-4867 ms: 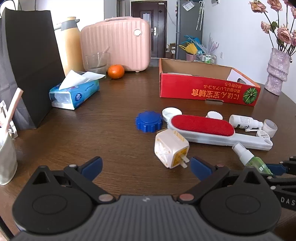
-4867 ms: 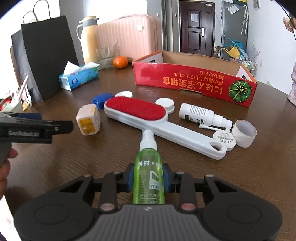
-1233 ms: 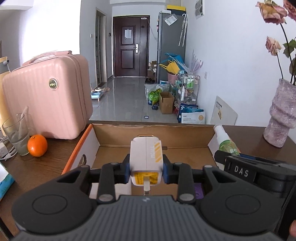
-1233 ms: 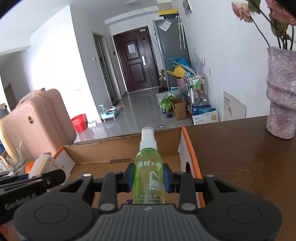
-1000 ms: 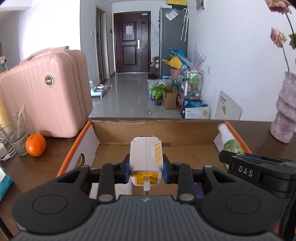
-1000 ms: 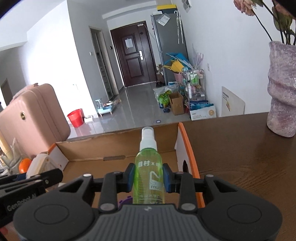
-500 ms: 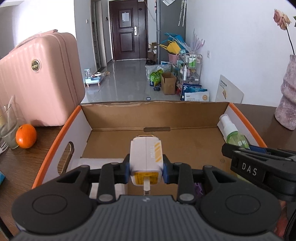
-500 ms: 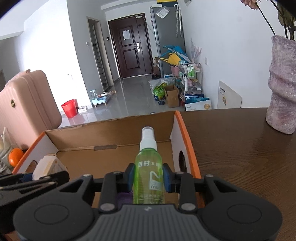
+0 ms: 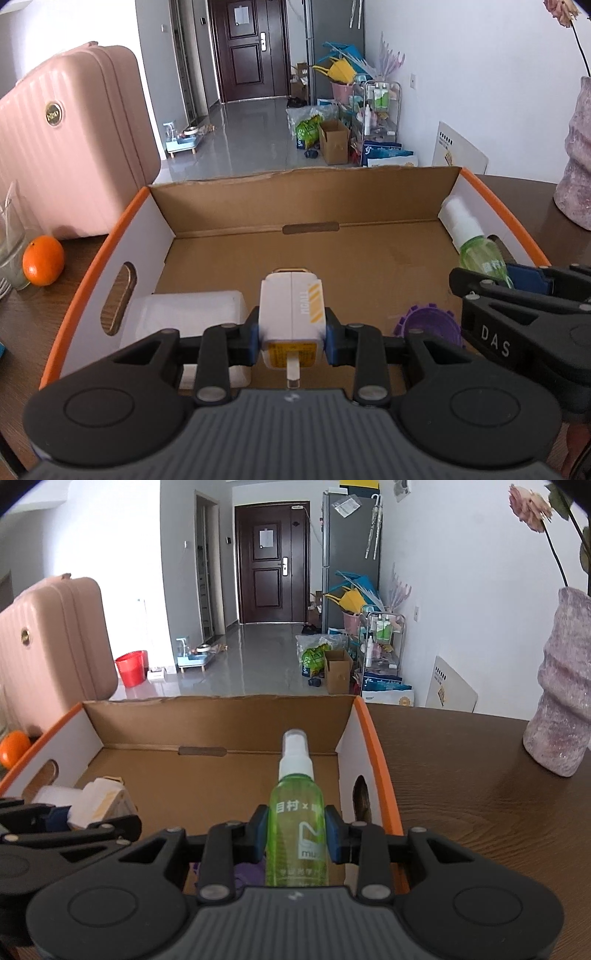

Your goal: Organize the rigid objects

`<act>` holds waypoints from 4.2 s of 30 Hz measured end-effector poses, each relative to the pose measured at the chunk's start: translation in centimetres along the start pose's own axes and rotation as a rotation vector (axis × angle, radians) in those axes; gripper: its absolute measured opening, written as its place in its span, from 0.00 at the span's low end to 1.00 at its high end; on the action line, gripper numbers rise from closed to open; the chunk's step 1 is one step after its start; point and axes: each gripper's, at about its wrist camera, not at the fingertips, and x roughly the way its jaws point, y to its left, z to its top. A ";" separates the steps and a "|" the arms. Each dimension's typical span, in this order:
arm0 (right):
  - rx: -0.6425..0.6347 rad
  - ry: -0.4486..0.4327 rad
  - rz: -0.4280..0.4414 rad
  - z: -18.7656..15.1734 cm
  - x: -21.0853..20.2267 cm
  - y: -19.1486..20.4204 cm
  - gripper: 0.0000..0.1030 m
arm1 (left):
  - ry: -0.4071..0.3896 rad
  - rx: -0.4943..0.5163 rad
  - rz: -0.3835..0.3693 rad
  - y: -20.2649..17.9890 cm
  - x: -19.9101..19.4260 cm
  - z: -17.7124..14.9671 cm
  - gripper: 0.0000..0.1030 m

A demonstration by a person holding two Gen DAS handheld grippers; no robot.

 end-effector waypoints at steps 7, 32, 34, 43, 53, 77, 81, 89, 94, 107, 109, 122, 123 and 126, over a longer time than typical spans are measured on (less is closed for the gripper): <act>-0.031 0.005 -0.026 -0.3 -0.1 0.1 0.30 | 0.017 0.001 0.003 0.3 0.5 -0.2 0.32; 0.108 -0.070 0.065 0.9 -3.6 -3.0 0.75 | -0.135 -0.089 0.089 2.4 -3.9 0.4 1.00; 0.106 -0.084 0.051 0.9 -4.0 -2.9 0.83 | -0.140 -0.102 0.089 2.7 -4.3 0.5 1.00; 0.113 -0.164 0.027 0.7 -7.3 -3.0 0.99 | -0.161 -0.102 0.072 3.7 -6.2 -0.4 1.00; 0.100 -0.198 0.039 -1.5 -11.7 -1.6 1.00 | -0.236 -0.132 0.060 5.5 -10.7 -3.1 1.00; 0.054 -0.199 0.072 -10.7 -23.6 3.0 1.00 | -0.231 -0.127 0.072 10.9 -21.5 -13.4 1.00; 0.042 -0.178 0.080 -12.4 -24.8 3.5 1.00 | -0.219 -0.135 0.069 12.4 -22.9 -15.0 1.00; 0.012 -0.126 0.111 -16.3 -26.2 5.0 1.00 | -0.183 -0.140 0.043 14.4 -24.7 -18.9 1.00; -0.024 -0.097 0.135 -18.3 -26.7 6.1 1.00 | -0.151 -0.137 0.031 15.3 -25.1 -21.3 1.00; -0.174 0.013 0.209 -18.1 -22.9 9.8 1.00 | -0.132 -0.157 0.068 17.4 -25.6 -22.6 1.00; -0.187 0.031 0.219 -18.0 -21.9 10.4 1.00 | -0.128 -0.164 0.077 17.9 -25.7 -22.7 1.00; -0.244 0.079 0.270 -17.1 -18.2 12.3 0.94 | -0.110 -0.186 0.095 19.6 -25.2 -22.8 1.00; -0.247 0.080 0.274 -17.0 -18.1 12.4 0.94 | -0.109 -0.185 0.093 19.6 -25.1 -22.8 1.00; -0.243 0.080 0.284 -16.8 -17.7 12.3 0.92 | -0.104 -0.182 0.086 19.4 -24.8 -22.7 1.00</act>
